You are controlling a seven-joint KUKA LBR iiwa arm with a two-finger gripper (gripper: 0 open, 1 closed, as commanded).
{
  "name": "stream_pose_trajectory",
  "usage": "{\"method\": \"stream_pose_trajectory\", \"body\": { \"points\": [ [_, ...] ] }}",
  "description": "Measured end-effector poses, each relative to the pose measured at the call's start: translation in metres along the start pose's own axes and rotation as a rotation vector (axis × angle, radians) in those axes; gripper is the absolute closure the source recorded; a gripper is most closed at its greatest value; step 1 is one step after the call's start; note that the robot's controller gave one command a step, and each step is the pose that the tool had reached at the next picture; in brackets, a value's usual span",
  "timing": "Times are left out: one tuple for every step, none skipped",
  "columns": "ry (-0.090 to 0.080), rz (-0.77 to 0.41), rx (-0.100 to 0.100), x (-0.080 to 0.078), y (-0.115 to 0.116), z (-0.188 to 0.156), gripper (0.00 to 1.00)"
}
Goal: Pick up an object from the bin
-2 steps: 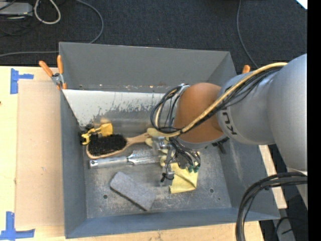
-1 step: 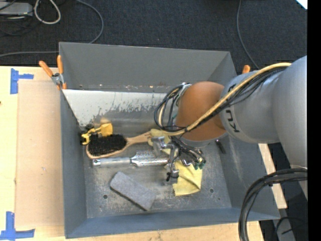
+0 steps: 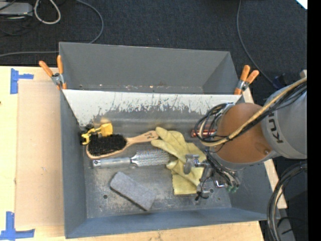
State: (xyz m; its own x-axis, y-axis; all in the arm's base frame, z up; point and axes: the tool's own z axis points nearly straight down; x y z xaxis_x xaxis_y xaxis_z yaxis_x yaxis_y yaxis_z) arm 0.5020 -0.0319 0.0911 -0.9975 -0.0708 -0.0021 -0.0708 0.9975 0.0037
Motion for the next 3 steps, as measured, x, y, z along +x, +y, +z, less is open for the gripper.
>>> {"method": "stream_pose_trajectory", "body": {
  "points": [
    [-0.01,-0.003,-0.005,-0.068,0.033,0.021,1.0],
    [-0.01,-0.003,-0.005,-0.068,0.033,0.021,1.0],
    [-0.005,-0.004,-0.007,-0.068,0.029,0.006,1.0]
  ]
}}
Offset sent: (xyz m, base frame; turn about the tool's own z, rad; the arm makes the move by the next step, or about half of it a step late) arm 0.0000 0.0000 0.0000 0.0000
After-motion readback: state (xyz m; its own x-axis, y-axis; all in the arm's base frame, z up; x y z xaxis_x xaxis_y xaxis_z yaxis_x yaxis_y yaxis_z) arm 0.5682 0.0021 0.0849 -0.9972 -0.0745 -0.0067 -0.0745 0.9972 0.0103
